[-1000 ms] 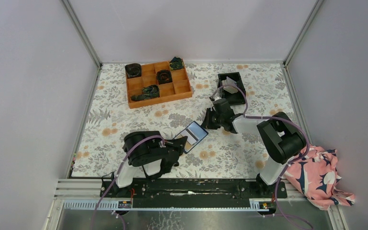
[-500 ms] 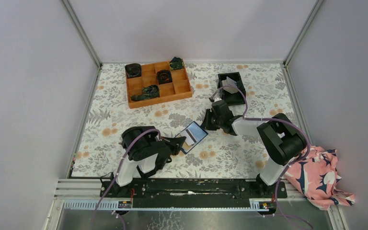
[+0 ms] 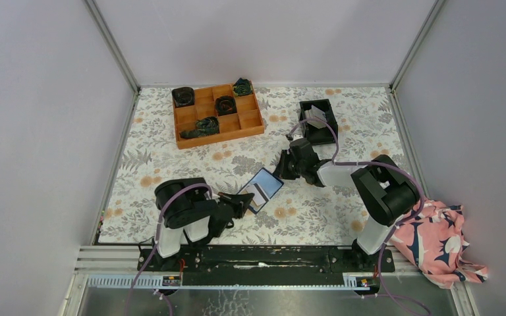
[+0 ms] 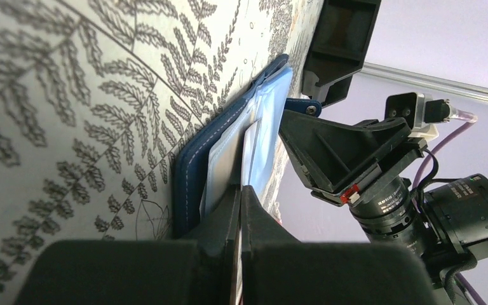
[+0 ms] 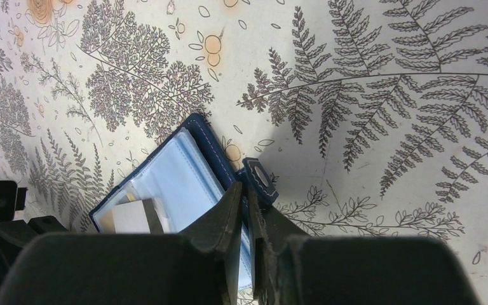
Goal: Put the credit cards into the card holder
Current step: Insert the credit card into the card holder.
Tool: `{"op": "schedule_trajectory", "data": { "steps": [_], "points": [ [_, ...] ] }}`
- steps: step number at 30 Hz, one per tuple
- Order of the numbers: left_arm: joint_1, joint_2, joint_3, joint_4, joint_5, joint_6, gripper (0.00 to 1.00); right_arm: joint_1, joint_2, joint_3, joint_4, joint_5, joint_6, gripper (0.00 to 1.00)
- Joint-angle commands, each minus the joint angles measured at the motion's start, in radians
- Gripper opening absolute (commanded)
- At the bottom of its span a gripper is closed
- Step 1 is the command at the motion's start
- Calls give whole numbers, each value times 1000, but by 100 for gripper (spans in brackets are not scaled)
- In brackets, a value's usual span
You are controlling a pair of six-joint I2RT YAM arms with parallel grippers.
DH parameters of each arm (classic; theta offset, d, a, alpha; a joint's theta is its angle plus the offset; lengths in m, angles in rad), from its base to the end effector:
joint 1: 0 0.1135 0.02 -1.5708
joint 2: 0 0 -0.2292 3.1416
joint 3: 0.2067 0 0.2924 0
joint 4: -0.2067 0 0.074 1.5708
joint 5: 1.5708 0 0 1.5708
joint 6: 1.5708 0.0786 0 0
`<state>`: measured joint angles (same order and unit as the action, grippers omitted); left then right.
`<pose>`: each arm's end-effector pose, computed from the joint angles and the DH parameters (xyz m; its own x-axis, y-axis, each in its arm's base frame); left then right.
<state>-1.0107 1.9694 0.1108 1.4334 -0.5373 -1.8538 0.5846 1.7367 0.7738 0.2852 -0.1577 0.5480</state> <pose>0.1479 -0.1601 -0.0251 -0.3998 -0.9151 0.0516 -0.3445 0.0978 -0.9337 0.3173 0.2248 0.0439 -0.7834 0.0986 -0.6136 -0.2799 0.8256 0.4899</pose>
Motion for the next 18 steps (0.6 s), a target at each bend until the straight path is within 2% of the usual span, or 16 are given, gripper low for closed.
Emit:
{"op": "schedule_trajectory", "data": {
  "steps": [1,8,18],
  "points": [
    [-23,-30,14,-260,2,-47,0,27,58,-51,-134,-17,-6,15],
    [-44,-61,48,-393,-8,-80,0,28,53,-57,-132,-16,-13,15],
    [-49,-97,37,-461,-97,-101,0,27,53,-57,-133,-22,-16,15]
  ]
}}
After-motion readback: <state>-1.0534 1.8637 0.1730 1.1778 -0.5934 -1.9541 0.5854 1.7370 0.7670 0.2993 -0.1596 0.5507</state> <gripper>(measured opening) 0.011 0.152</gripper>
